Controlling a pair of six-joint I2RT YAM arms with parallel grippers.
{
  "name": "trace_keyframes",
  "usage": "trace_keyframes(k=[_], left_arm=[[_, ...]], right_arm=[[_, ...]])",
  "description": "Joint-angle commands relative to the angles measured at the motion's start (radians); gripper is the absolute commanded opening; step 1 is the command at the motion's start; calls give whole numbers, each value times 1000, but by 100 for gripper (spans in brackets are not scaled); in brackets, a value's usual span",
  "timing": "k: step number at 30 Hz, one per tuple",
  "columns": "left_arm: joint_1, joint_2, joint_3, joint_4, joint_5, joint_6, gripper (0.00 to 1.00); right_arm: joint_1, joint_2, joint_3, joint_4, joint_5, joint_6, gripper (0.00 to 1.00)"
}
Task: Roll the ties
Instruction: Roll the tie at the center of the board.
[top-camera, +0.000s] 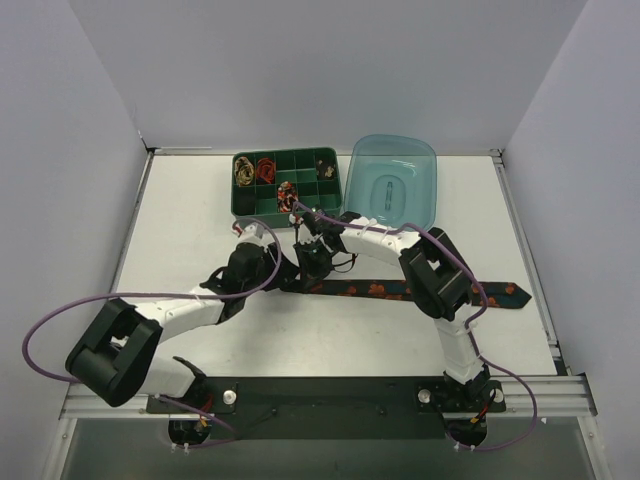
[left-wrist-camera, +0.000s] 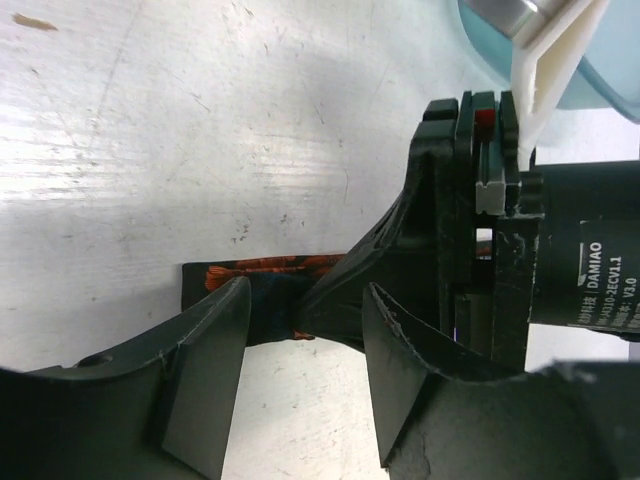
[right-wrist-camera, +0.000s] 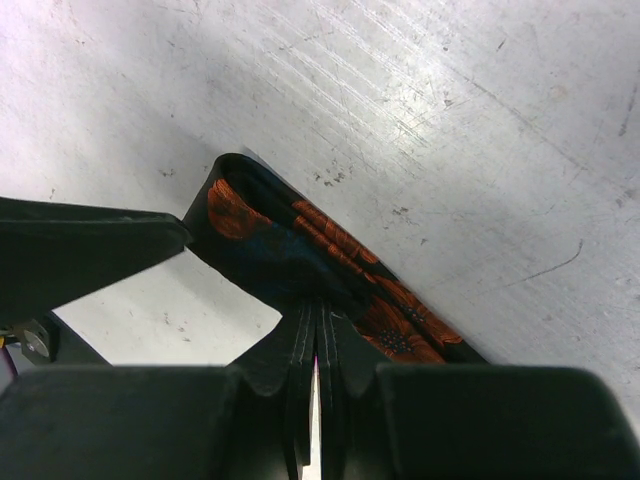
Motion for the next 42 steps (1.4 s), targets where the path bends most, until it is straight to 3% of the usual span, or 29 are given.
trace_keyframes(k=[1, 10, 20, 24, 31, 42], left_arm=[[28, -41, 7, -55, -28, 28, 59], [88, -6, -109, 75, 53, -15, 59], [96, 123, -134, 285, 102, -23, 60], [96, 174, -137, 345, 110, -22, 53], [91, 166, -155, 408, 114, -11, 33], [91, 109, -64, 227, 94, 64, 12]], right_arm=[[-10, 17, 11, -44, 65, -10, 0], [-10, -3, 45, -47, 76, -39, 0], [-17, 52, 47, -53, 73, -47, 0], [-18, 55, 47, -55, 68, -52, 0], [-30, 58, 59, -53, 62, -49, 0], [-30, 63, 67, -56, 68, -49, 0]])
